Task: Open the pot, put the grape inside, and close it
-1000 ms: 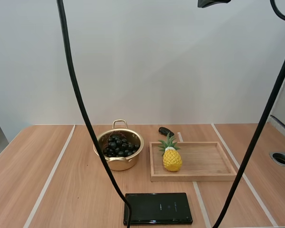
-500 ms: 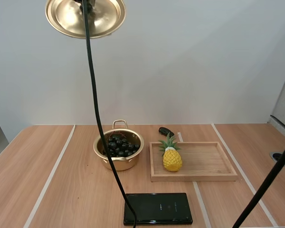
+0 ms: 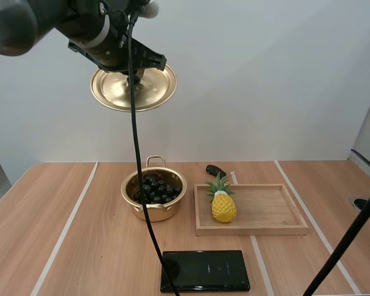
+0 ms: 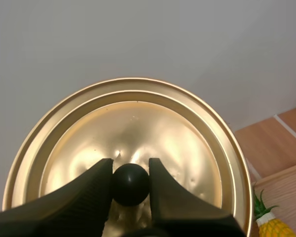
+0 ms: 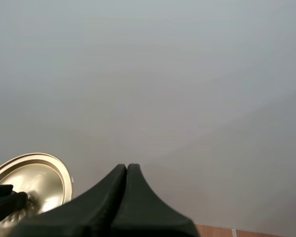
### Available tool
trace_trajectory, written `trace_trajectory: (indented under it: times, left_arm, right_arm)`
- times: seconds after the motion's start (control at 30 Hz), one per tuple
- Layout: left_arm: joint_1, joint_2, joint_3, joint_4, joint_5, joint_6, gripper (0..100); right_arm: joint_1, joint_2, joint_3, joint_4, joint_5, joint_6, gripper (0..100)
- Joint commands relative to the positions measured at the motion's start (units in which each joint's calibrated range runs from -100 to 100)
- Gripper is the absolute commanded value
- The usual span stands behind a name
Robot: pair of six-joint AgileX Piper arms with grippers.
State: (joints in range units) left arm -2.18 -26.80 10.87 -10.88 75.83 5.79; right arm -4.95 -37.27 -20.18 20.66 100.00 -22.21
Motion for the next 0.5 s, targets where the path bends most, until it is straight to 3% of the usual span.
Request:
trace_trajectory:
  times: [0.0,0.47]
  left_arm:
    - [-0.02,-0.4,3.5,-1.5,-6.2,0.7,0]
    - [-0.02,7.7,12.5,-5.7,-8.0,2.7,0]
  right_arm:
    - [-0.2,-0.9,-0.5,0.2,0.0,-0.6,0]
    - [-0.2,-1.6,-0.5,0.1,0.0,-0.6,0]
